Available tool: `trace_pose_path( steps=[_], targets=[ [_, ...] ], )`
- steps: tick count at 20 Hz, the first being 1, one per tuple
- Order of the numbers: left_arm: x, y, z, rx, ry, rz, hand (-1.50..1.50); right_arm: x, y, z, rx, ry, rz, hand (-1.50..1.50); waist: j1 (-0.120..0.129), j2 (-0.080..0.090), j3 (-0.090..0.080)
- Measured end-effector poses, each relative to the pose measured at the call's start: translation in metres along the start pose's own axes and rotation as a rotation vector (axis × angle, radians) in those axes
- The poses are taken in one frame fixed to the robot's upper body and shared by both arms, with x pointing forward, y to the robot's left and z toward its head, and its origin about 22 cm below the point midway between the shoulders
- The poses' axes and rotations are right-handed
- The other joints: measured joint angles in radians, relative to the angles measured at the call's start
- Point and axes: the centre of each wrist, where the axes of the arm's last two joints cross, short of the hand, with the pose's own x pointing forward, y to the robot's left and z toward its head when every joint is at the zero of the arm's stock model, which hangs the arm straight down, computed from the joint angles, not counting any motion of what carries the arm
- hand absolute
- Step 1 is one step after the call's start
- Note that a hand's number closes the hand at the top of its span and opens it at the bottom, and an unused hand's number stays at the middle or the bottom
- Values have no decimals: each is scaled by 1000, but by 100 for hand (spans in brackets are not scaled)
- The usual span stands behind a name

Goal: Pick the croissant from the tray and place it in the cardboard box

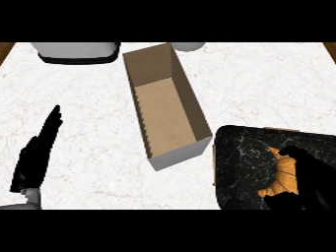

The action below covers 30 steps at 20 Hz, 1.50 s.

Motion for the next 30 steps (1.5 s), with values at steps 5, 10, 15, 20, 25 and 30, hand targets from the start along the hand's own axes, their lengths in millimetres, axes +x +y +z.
trace_pose_path(
  steps=[5, 10, 15, 20, 25, 30],
  targets=[
    [-2, 4, -1, 5, 2, 0, 0, 14, 4, 40, -68, -21, 38, 150, -2, 1, 2],
    [2, 0, 4, -1, 6, 3, 0, 22, -24, 60, -163, -29, 33, 150, 1, 2, 4],
    [7, 4, 0, -1, 3, 0, 0, 39, -52, 79, -259, -178, -144, 150, 3, 2, 4],
    [10, 1, 1, -4, -5, -4, 0, 61, -80, 94, -328, -355, -327, 150, 10, 3, 4],
    [2, 0, 1, -6, -6, 1, 0, 90, -97, 104, -346, -478, -414, 150, 10, 4, 4],
    [5, 3, 0, -8, -2, 1, 0, 130, -118, 98, -347, -518, -446, 150, 15, 4, 3]
  ],
)
